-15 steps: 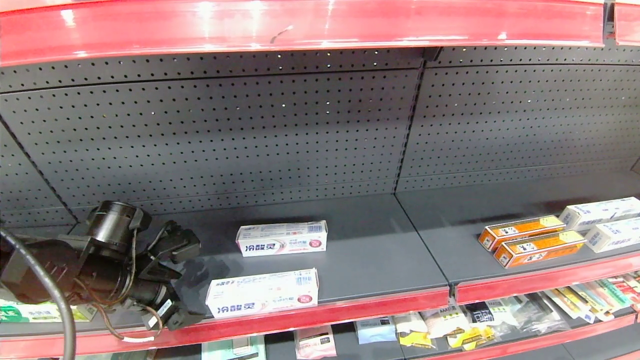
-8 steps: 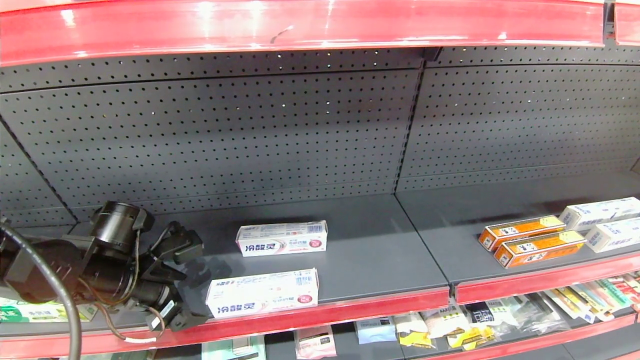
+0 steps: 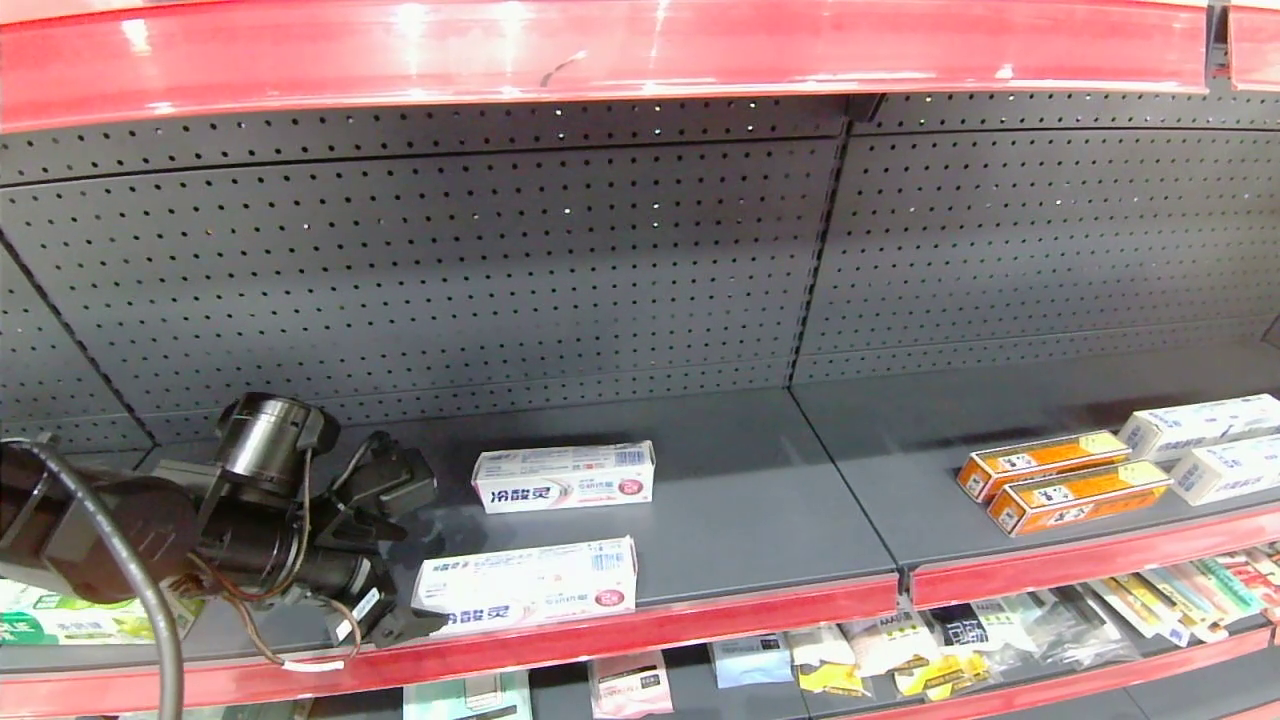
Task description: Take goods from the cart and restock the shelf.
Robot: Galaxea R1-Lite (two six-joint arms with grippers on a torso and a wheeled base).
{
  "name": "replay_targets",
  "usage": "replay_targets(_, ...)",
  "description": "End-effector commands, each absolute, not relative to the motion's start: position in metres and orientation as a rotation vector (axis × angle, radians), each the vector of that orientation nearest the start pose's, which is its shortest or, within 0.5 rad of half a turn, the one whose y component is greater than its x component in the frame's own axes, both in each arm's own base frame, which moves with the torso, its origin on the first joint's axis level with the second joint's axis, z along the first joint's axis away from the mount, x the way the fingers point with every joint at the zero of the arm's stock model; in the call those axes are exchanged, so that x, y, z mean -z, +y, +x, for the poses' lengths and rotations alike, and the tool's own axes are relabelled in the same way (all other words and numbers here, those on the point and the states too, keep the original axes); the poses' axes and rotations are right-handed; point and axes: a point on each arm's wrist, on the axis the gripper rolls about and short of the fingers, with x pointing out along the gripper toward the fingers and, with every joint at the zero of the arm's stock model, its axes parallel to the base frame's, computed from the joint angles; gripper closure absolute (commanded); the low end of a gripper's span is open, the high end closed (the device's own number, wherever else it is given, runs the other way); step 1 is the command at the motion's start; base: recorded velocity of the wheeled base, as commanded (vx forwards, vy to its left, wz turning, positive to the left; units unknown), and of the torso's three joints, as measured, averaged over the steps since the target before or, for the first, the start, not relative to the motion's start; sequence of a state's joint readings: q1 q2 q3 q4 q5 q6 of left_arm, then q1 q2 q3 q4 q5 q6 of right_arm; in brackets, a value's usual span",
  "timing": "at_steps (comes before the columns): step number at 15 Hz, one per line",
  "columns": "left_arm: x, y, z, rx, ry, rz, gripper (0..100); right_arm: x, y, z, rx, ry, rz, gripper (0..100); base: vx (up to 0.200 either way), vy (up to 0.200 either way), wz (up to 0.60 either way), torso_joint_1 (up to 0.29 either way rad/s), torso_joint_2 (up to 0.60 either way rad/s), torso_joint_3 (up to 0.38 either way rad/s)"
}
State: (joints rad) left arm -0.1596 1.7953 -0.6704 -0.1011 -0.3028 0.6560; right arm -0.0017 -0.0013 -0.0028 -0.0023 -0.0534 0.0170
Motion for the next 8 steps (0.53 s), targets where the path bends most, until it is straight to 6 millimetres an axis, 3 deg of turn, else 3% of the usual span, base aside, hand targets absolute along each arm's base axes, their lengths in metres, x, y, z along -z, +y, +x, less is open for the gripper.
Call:
replay_targets(1, -0.0798, -0.0503, 0.2628, 0.743, 0.848, 0.516, 0, -0.0762, -0.0012, -0.023, 0.055, -0.005, 0.017, 0, 0.0, 0.0, 0.0, 0.0, 0.0, 0.0)
replay_targets(8, -0.0823, -0.0497, 0.2615, 0.745, 0.837, 0.527, 0, -0.0762, -0.0012, -0.023, 0.055, -0.005, 0.017, 0, 0.0, 0.0, 0.0, 0.0, 0.0, 0.0)
